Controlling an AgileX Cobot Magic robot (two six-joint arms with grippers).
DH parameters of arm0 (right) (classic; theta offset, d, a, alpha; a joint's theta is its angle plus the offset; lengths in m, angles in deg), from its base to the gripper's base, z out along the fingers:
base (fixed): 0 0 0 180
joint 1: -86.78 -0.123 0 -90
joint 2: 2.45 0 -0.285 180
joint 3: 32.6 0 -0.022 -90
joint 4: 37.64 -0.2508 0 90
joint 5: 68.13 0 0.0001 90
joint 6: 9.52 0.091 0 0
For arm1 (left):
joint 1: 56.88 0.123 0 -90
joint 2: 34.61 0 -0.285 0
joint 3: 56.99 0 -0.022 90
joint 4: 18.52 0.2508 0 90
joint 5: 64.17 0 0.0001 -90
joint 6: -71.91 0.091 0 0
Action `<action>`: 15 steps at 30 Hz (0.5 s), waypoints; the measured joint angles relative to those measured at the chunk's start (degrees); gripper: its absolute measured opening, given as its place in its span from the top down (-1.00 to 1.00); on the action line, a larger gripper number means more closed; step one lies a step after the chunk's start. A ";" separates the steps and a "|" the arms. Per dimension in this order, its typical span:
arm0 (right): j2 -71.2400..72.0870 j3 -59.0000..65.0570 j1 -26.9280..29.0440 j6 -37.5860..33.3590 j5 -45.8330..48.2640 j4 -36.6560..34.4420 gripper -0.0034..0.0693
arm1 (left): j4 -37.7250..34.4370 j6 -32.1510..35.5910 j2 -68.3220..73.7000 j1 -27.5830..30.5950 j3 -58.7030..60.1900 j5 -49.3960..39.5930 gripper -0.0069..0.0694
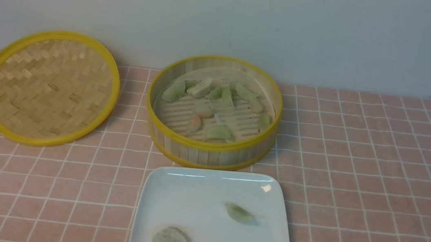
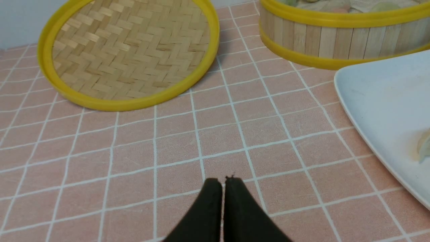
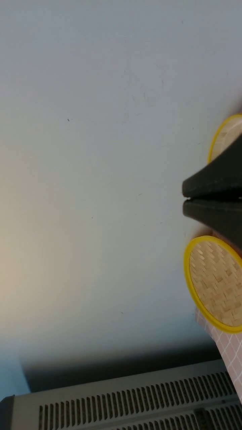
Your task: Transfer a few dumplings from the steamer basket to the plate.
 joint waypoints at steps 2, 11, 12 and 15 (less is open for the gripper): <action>0.00 0.00 0.00 0.00 0.00 0.00 0.95 | 0.00 0.00 0.00 0.00 0.00 0.00 0.83; 0.00 1.95 7.94 -0.38 1.71 4.82 0.95 | -0.16 0.00 0.00 0.00 0.00 0.02 0.83; 0.00 3.32 11.52 -0.38 2.27 5.94 0.95 | -0.20 0.00 0.00 0.00 0.00 0.02 0.83; 0.00 7.55 19.12 -0.38 3.29 7.88 0.95 | -0.20 0.00 0.00 0.00 0.00 0.02 0.83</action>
